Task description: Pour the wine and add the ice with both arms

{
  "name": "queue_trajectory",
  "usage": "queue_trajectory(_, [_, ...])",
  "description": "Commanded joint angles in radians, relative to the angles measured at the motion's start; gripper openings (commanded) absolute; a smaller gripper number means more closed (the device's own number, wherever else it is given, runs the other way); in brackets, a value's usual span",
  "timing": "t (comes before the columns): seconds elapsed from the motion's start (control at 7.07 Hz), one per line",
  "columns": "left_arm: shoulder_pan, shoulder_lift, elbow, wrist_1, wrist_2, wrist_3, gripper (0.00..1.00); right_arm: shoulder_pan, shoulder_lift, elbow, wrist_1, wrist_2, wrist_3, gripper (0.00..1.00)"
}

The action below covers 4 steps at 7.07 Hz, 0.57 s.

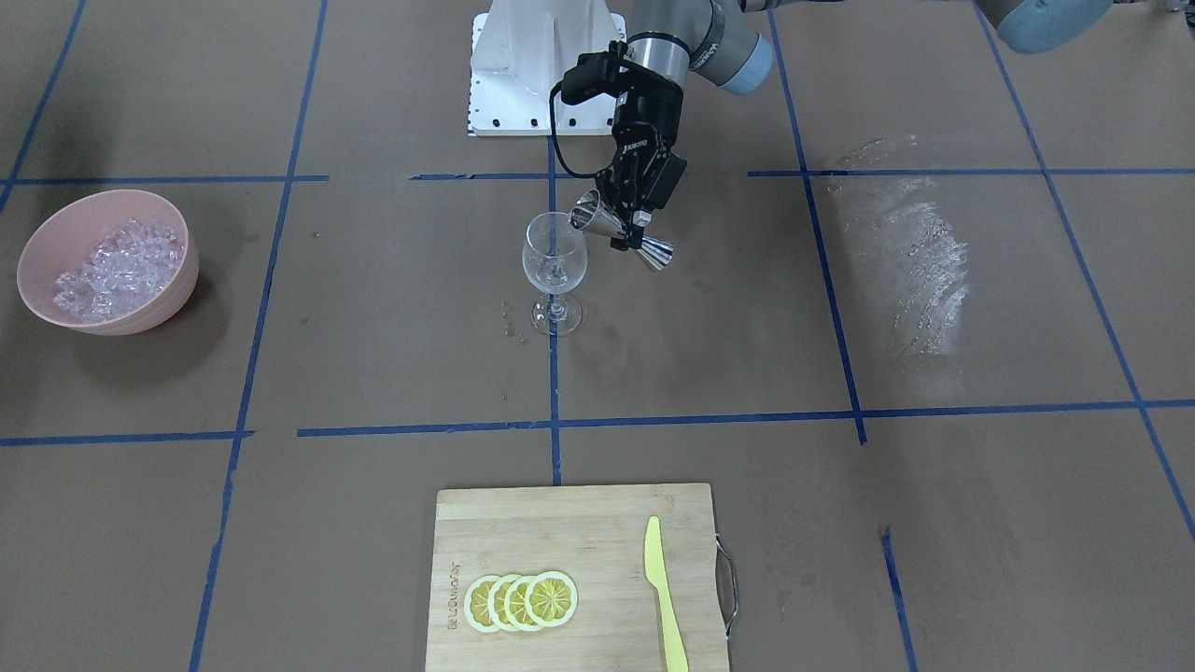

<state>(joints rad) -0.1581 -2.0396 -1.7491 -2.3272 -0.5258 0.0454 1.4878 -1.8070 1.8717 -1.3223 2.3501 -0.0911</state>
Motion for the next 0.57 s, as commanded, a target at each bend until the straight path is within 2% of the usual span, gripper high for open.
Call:
queue_trajectory(0.0, [-0.001,-0.001,0.002,0.0,0.024,0.12,0.0,0.002,-0.006,0.001,0.0,0.0,-0.001,1.0])
queue_trajectory(0.42, [0.002,-0.001,0.005,0.002,0.046,0.241,0.0,0.002,-0.006,0.0,0.0,0.0,-0.001,1.0])
